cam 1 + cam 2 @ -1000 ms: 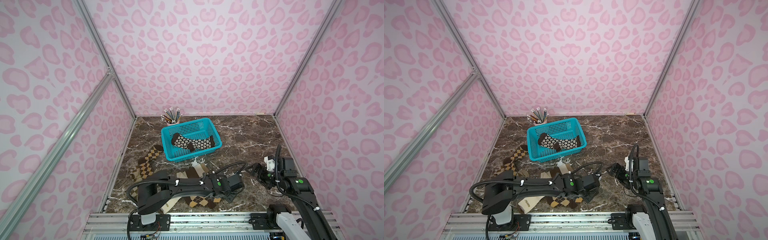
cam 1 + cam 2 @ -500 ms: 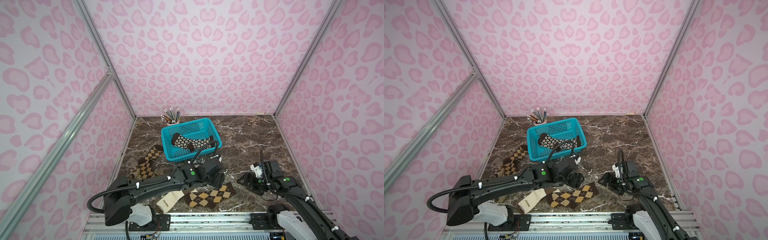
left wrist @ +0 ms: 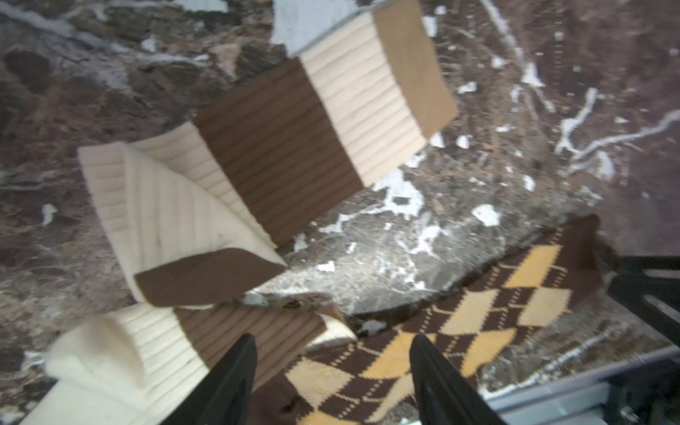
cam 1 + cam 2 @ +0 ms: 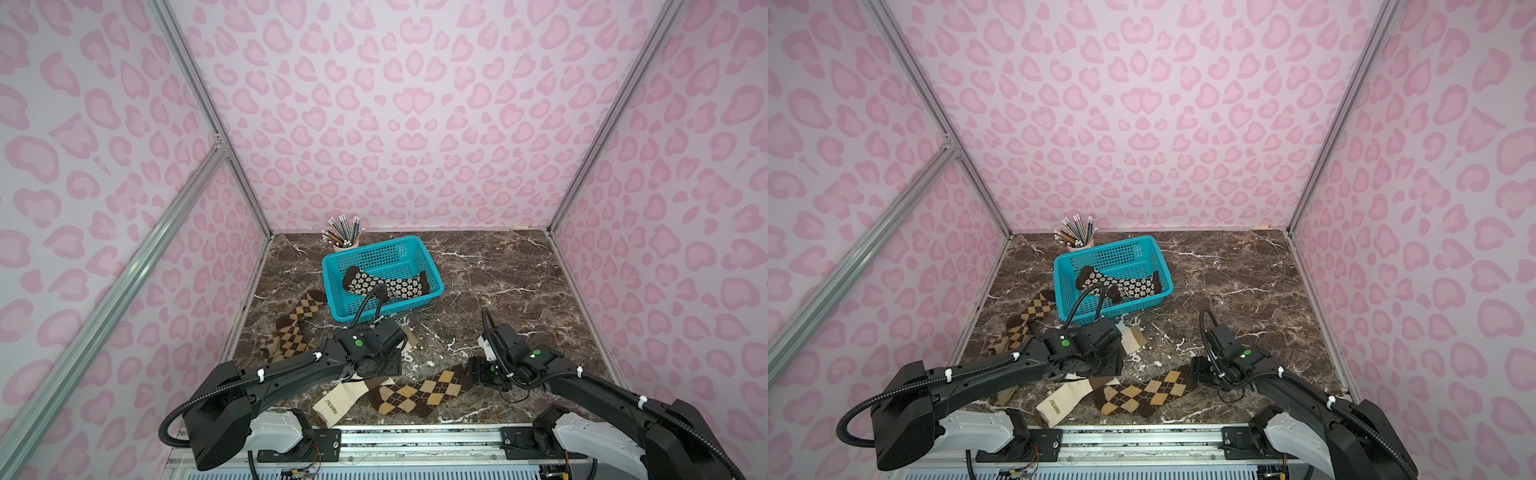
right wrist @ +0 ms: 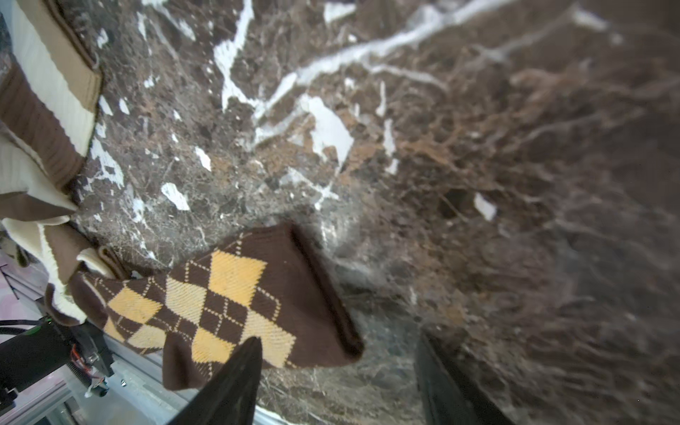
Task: Place the socks together as a pair
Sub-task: Adjust the sock at the center of the board.
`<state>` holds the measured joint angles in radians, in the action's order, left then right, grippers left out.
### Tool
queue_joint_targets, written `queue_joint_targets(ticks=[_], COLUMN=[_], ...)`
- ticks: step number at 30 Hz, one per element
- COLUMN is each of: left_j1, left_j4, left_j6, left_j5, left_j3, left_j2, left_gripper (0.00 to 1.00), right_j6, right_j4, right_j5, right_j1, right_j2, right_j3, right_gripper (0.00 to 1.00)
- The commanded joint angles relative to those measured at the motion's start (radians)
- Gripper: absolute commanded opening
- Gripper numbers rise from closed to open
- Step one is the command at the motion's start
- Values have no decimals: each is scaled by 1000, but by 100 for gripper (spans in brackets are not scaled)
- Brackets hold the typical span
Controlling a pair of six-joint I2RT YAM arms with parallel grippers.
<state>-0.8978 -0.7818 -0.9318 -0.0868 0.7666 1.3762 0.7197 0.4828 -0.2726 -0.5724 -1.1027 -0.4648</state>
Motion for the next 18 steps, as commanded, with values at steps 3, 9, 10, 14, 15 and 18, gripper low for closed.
queue_joint_targets(ticks=[3,9,10,14,15,18], left_j1=[47,119,127,158,166,186], left_j4=[23,83,87,108,115,134], left_j6=[-2,49,58,90,99,117], left_j5=[-72,-65,-67,-68,-70,-68], left_j3=[-5,-69,-76,-97,-103,-115], left_j2=[36,70,75,94,99,104], left_gripper=[69,68,68,68,68,68], right_j6=[42,112,120,148,159,128], right_j4=[-13,69,74,112,135,195], right_j5=[110,261,274,312,325,325], right_j1=[-77,-119,-118,-103,-92,-51], right_j2=[-102,-170,-159,-102,-89,-56], right_j3=[-34,-73,-78,-115,-133,-164], right_gripper=[58,19,11,0,0,0])
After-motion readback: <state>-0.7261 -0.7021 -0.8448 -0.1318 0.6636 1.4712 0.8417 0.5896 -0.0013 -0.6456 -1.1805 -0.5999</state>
